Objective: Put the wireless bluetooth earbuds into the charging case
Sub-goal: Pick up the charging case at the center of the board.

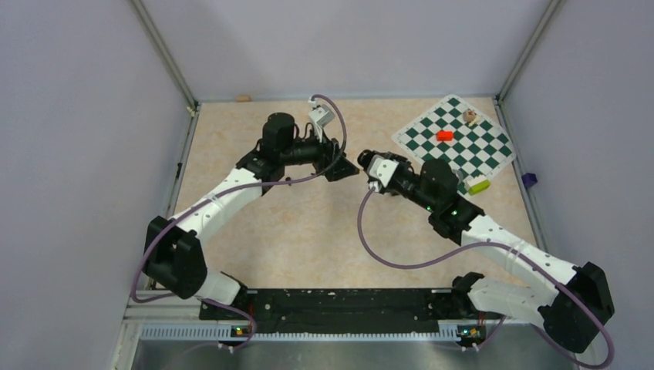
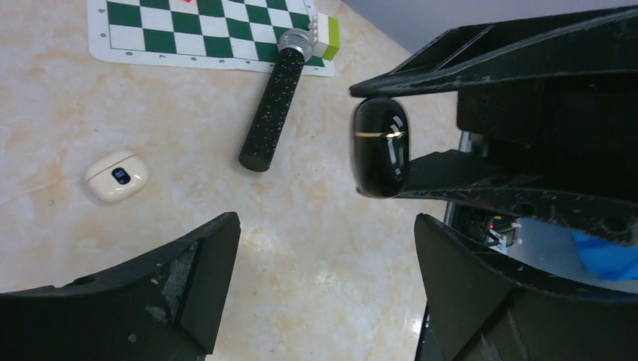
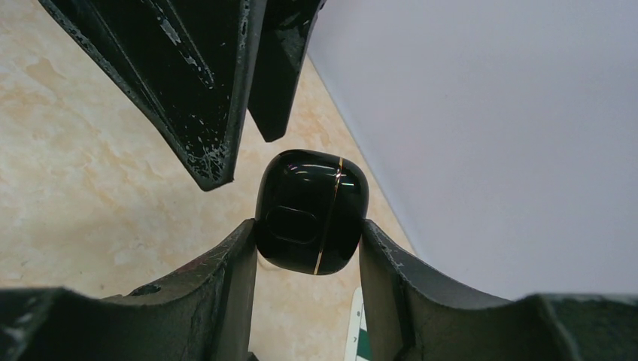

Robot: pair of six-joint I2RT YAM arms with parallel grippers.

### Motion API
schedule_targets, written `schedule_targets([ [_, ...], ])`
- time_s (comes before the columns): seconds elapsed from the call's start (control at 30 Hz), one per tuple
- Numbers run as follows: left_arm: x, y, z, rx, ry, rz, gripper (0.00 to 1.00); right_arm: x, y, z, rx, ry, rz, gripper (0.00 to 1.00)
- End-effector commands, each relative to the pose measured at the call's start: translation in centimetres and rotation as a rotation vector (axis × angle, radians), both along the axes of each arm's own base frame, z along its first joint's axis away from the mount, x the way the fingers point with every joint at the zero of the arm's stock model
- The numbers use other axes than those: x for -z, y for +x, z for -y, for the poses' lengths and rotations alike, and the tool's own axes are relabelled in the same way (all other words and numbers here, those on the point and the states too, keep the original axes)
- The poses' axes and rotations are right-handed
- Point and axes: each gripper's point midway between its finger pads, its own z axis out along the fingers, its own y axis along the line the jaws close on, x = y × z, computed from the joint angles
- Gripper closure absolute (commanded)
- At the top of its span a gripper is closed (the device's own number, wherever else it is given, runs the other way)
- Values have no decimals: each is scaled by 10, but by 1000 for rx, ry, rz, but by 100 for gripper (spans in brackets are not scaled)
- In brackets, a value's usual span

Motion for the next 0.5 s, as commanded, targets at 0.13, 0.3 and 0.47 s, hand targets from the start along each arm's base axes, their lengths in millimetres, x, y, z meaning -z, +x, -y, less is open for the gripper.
schedule_targets([
  [0.13, -12, -10, 19, 46, -55, 14, 16, 0, -1, -17, -23, -18, 45, 70],
  [0.3, -1, -9, 24, 51, -26, 10, 22, 1, -2, -20, -26, -20, 42, 70],
  [0.47, 9, -7, 28, 45, 10, 15, 27, 5, -3, -22, -35, -26, 33, 70],
])
